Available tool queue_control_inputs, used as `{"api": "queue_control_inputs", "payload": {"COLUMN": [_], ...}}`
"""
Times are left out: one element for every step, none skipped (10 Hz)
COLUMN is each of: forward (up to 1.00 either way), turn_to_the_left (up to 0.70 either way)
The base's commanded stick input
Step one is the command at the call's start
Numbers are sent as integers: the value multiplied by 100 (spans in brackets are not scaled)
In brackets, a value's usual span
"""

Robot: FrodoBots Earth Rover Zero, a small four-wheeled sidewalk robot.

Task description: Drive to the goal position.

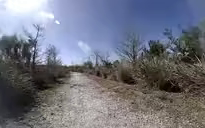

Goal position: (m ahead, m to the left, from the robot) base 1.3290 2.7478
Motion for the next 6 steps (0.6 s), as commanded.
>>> {"api": "queue_control_inputs", "payload": {"forward": [70,70,70,70,69,69], "turn_to_the_left": [0,0,0,0,0,0]}}
